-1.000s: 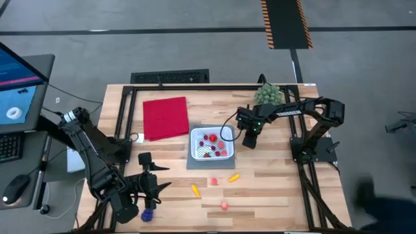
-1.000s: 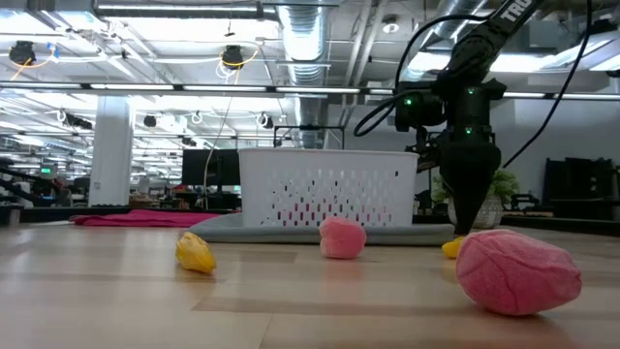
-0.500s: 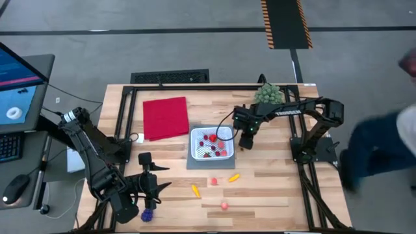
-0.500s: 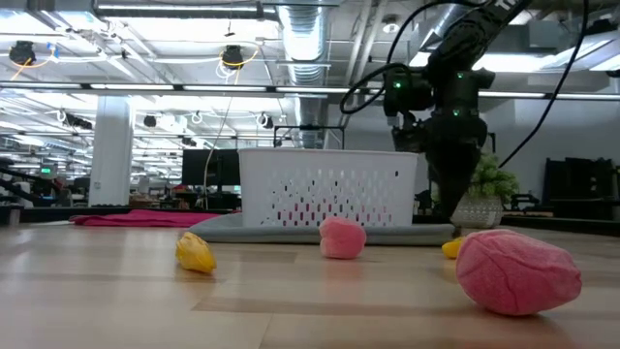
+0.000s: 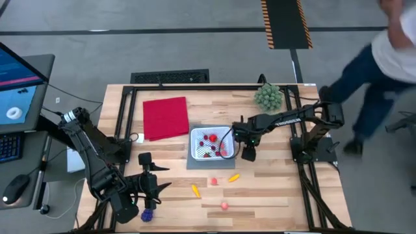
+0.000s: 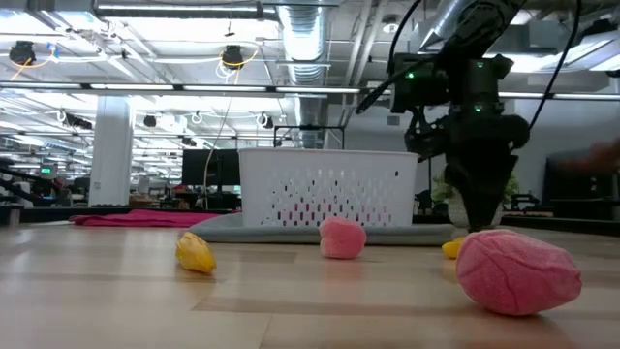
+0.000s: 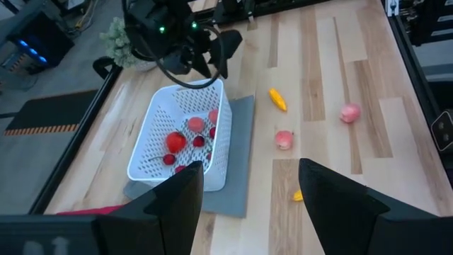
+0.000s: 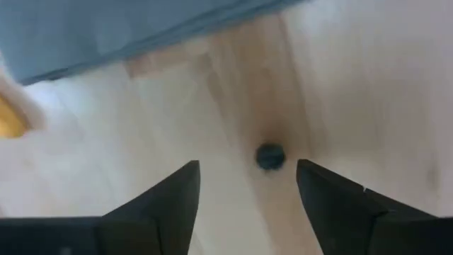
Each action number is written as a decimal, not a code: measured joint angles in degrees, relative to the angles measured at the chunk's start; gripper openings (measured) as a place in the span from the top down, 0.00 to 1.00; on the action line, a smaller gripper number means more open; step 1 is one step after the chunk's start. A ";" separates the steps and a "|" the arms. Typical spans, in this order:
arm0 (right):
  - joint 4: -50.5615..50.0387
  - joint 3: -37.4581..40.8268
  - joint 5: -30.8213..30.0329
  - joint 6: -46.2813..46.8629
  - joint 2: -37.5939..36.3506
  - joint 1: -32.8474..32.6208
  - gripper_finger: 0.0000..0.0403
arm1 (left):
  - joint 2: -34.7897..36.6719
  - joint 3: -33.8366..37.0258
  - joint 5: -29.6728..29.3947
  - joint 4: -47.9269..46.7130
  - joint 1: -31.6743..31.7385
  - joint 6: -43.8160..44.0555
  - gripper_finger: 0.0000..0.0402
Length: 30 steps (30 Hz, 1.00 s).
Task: Pick and placing Produce into tupperware
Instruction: Put the blueberry into the white basket
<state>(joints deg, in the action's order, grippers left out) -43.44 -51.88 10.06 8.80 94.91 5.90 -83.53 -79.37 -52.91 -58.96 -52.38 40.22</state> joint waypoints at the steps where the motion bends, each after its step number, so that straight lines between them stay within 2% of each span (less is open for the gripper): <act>1: 0.72 0.00 -1.15 -0.36 0.00 -0.13 0.35 | 0.00 0.00 -0.01 0.04 0.00 -0.03 0.44; 5: 4.48 -0.02 -1.57 -0.66 0.00 -0.24 0.35 | 0.00 0.00 -0.06 0.18 0.00 -0.01 0.44; 15: 3.11 -0.03 -4.17 -1.26 1.01 1.34 0.38 | 0.00 0.00 -0.03 0.18 -0.02 -0.01 0.44; 30: 2.59 0.69 -5.62 -0.88 3.32 0.88 0.60 | 0.02 0.00 0.03 0.43 -0.07 -0.01 0.44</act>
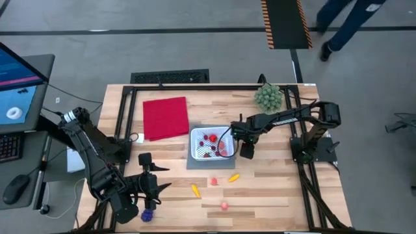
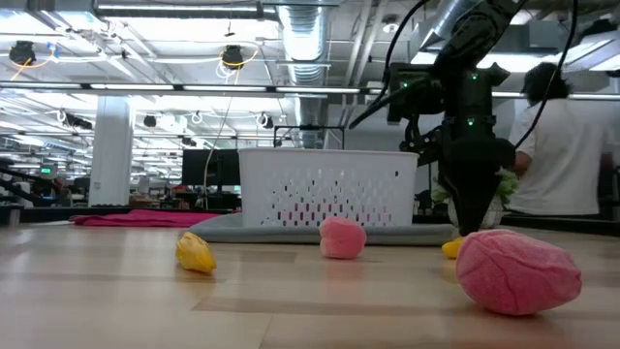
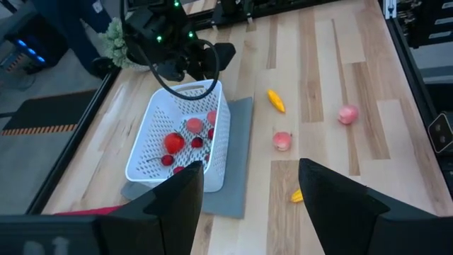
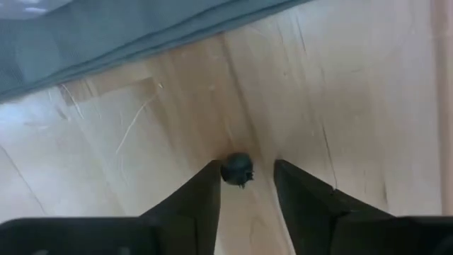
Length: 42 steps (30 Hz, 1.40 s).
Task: Pick and placing Produce into tupperware
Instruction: Put the blueberry into the white basket, then put the black berry into the white basket
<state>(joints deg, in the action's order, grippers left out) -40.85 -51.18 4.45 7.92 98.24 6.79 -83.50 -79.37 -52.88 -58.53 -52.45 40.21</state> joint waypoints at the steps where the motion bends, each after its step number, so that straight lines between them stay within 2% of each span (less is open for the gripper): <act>1: 0.19 0.27 0.02 -0.30 0.00 0.00 0.61 | 0.00 0.00 0.00 0.01 0.00 0.00 0.44; 13: 1.26 1.22 0.16 -1.37 -2.79 0.04 0.77 | 0.00 0.00 -0.22 -0.01 0.00 -0.02 0.44; 17: 1.18 1.16 2.35 -2.22 -4.20 -0.06 0.78 | 0.00 0.00 -0.35 -0.01 0.02 -0.08 0.44; 23: 0.43 -0.32 2.21 -2.44 -7.13 0.09 0.78 | 0.00 0.00 -0.37 -0.01 0.02 -0.37 0.44; 29: -4.56 -5.51 2.14 -2.86 -11.68 0.02 0.78 | 0.00 0.00 -0.39 -0.03 0.03 -0.39 0.44; 34: -2.59 -10.92 3.08 -3.58 -14.73 -1.84 0.78 | 0.00 0.00 -0.44 -0.01 0.04 -0.37 0.44; 38: -0.20 -15.20 3.82 -4.53 -12.80 -4.18 0.78 | 0.00 -0.01 -0.48 0.31 0.04 -0.37 0.44; 42: -1.29 -20.25 6.21 -5.45 -5.97 -5.94 0.78 | 0.00 -0.02 -0.31 2.52 0.62 -0.93 0.44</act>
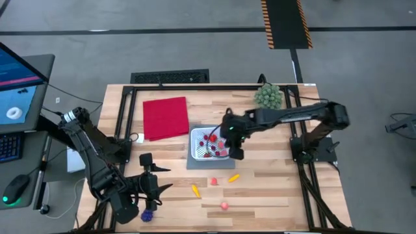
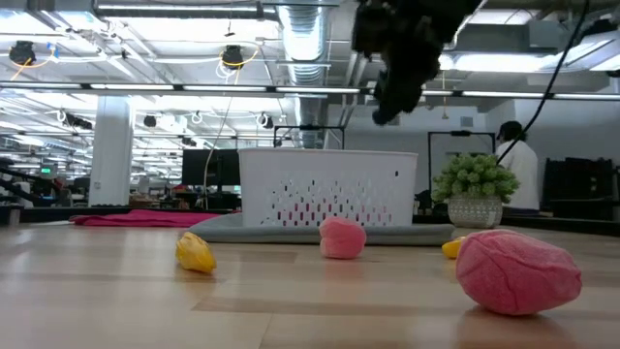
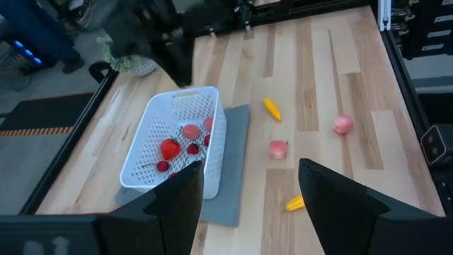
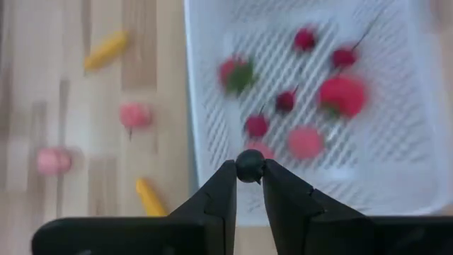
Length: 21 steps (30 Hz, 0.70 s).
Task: Pick and placing Produce into tupperware
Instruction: Put the black berry into the white basket, then put the left corn into the white basket
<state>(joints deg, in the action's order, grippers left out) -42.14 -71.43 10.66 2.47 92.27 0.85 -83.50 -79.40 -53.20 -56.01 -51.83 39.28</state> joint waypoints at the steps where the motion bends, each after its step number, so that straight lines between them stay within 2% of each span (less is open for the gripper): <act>1: -1.99 -1.09 0.45 -0.04 1.89 -0.14 0.78 | 0.00 0.00 0.05 0.38 0.11 -0.19 0.44; 6: -8.47 -5.77 2.64 0.44 10.67 0.00 0.73 | 0.00 0.02 1.32 0.57 0.30 -0.23 0.44; 11: -9.89 -8.62 2.90 -1.13 16.20 0.61 0.56 | 0.00 1.78 1.53 0.64 0.29 0.31 0.44; 16: -10.41 -10.65 2.83 -2.70 17.07 1.09 0.38 | 0.00 3.59 1.85 0.22 0.35 2.29 0.44; 21: -12.88 -13.94 1.46 -2.93 13.69 0.92 0.34 | 0.00 3.76 0.74 0.26 0.44 1.80 0.44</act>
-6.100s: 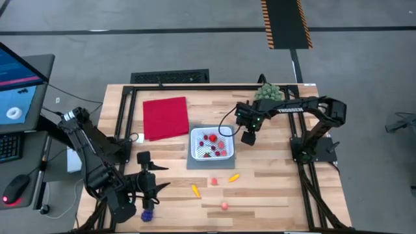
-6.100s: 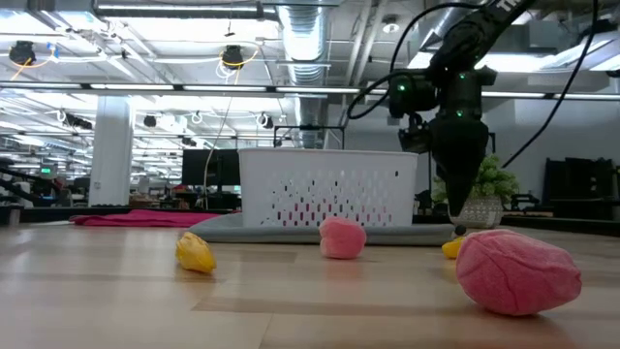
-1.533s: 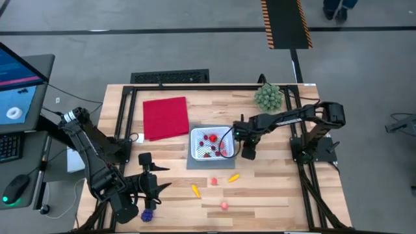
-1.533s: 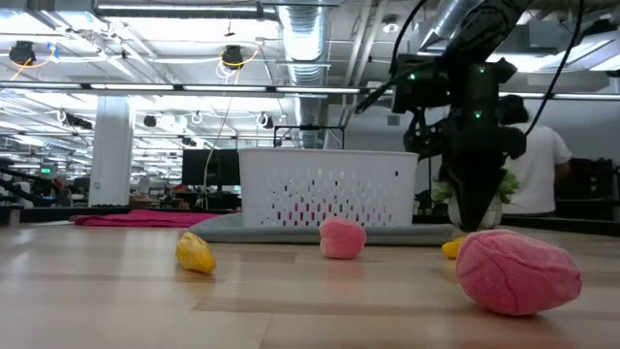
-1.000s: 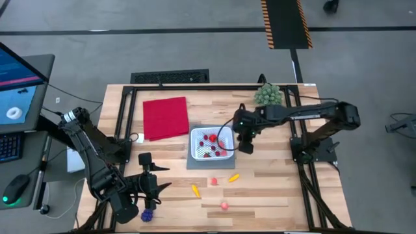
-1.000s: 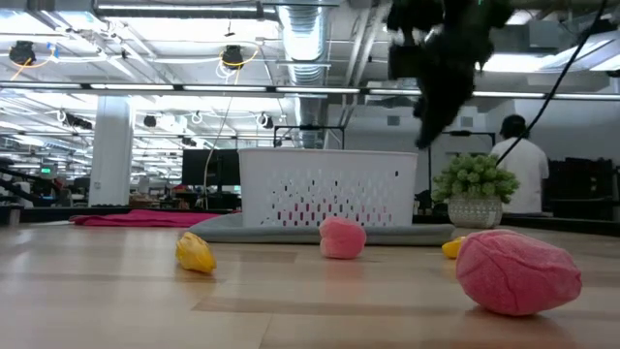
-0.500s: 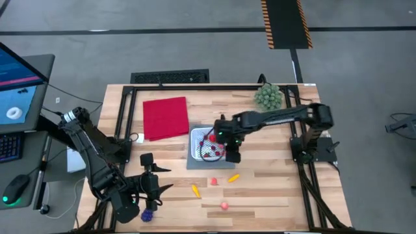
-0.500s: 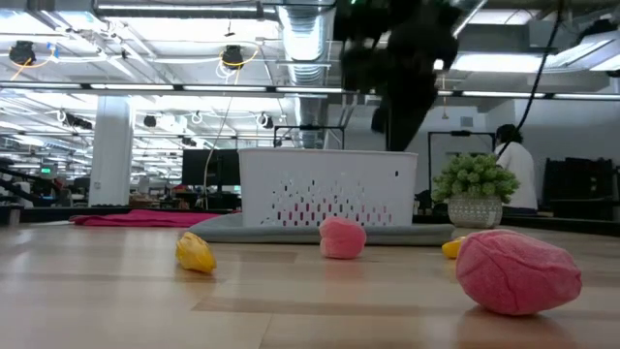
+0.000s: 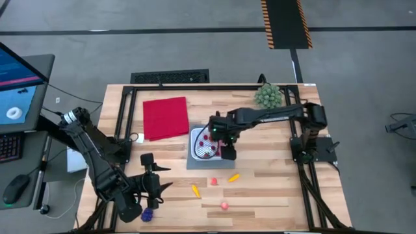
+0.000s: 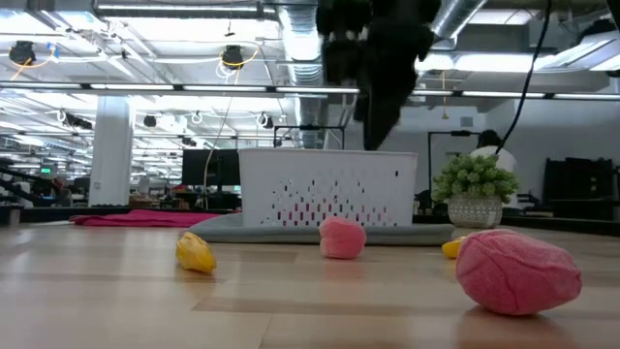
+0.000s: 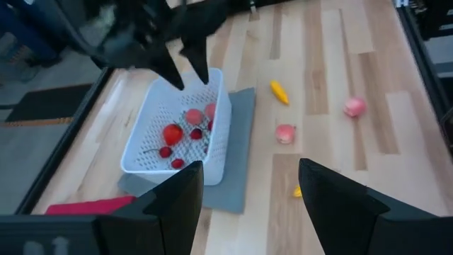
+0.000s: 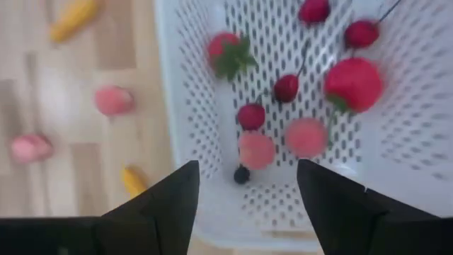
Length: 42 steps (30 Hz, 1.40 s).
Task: Pick and placing Produce into tupperware
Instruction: Put the left corn into the white basket
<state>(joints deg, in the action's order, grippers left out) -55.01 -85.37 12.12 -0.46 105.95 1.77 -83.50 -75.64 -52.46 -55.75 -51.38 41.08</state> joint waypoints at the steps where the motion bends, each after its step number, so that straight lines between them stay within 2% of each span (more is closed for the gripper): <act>1: -0.65 -0.32 -0.24 0.25 -1.29 -0.18 0.34 | 0.00 0.00 -0.44 -0.04 0.15 -0.07 0.44; 6: -2.08 -1.26 -0.39 2.04 -8.98 -2.23 0.34 | 0.00 0.00 2.89 -0.26 2.22 -0.37 0.44; 13: -1.00 -1.19 -2.75 6.50 -22.49 -9.58 0.34 | -0.44 -0.01 17.39 -0.22 9.77 -1.60 0.45; 15: -0.36 -0.98 -3.15 7.07 -26.16 -12.90 0.34 | -1.76 -0.02 22.39 -0.81 12.06 -3.96 0.47; 19: 2.74 -0.25 -3.75 9.35 -32.06 -20.15 0.34 | -6.87 0.00 26.00 -1.58 15.40 -13.91 0.54; 23: 6.02 1.53 -9.75 10.62 -37.22 -27.71 0.34 | -13.20 0.00 29.16 2.17 17.51 -22.88 0.59; 26: 6.50 3.36 -16.97 12.79 -40.52 -32.20 0.34 | -17.08 0.02 31.09 3.09 19.16 -25.00 0.62; 29: 6.36 5.63 -23.15 16.22 -43.07 -35.71 0.34 | -20.19 0.02 35.97 4.23 20.96 -27.45 0.63; 32: 6.51 8.50 -26.89 19.48 -44.81 -38.39 0.34 | -23.07 0.02 38.95 8.07 21.81 -31.48 0.64; 39: 6.99 13.13 -30.50 24.06 -45.91 -41.00 0.34 | -26.53 0.02 43.54 13.22 23.11 -37.25 0.66; 42: 7.52 13.86 -30.56 24.07 -46.01 -41.17 0.34 | -26.45 0.00 43.38 16.59 23.13 -39.57 0.66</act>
<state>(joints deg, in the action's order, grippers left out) -47.49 -71.51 -18.44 23.61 59.94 -39.40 -109.95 -75.64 -9.08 -39.15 -28.25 1.51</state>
